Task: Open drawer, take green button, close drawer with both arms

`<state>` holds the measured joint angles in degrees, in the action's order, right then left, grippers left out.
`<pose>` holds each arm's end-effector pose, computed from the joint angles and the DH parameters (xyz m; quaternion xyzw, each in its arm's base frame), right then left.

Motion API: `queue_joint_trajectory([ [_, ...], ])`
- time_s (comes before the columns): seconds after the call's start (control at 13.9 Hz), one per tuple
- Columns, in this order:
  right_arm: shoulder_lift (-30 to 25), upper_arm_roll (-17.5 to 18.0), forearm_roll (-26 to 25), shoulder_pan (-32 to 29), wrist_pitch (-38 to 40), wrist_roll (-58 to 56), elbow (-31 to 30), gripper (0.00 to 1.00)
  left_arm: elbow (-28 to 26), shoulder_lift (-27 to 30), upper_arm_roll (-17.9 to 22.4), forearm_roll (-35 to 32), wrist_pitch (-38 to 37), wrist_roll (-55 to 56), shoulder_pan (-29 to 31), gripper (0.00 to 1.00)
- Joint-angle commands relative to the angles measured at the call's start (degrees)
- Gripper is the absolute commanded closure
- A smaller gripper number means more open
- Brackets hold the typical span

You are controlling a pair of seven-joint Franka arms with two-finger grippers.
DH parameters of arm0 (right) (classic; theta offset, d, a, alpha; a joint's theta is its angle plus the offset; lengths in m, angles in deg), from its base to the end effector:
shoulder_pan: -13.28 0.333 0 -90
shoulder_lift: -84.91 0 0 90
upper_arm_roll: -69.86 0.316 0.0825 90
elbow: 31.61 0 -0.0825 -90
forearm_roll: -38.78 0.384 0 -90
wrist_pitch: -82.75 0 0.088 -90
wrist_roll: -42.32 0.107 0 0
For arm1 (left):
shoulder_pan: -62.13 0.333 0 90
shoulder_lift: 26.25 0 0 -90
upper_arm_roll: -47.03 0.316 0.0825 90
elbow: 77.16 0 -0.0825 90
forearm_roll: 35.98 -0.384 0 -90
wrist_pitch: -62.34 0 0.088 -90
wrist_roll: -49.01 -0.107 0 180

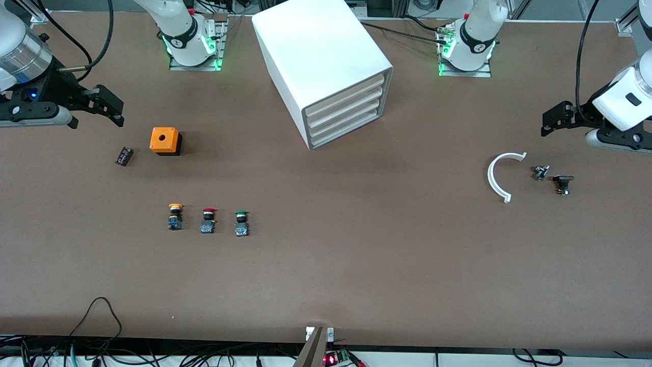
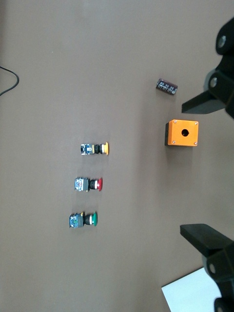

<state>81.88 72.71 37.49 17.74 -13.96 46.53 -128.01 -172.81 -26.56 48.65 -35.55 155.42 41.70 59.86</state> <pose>0.5437 0.0683 0.6110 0.9991 0.0280 0.0302 0.0095 0.5572 -0.0071 0.5794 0.9973 -0.0691 -0.0249 0.0051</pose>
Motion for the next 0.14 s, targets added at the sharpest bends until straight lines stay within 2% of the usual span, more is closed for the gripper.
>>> queue_joint_trajectory([
  [0.0,-0.1,-0.1,0.1,-0.8,2.5,-1.0,0.0,0.00,0.8,-0.2,0.1,-1.7,-0.5,0.6,-0.5,0.00],
  [0.07,-0.2,-0.1,0.1,-0.8,2.8,-1.0,0.0,0.00,0.8,-0.2,0.1,-1.7,-0.5,0.6,-0.5,0.00],
])
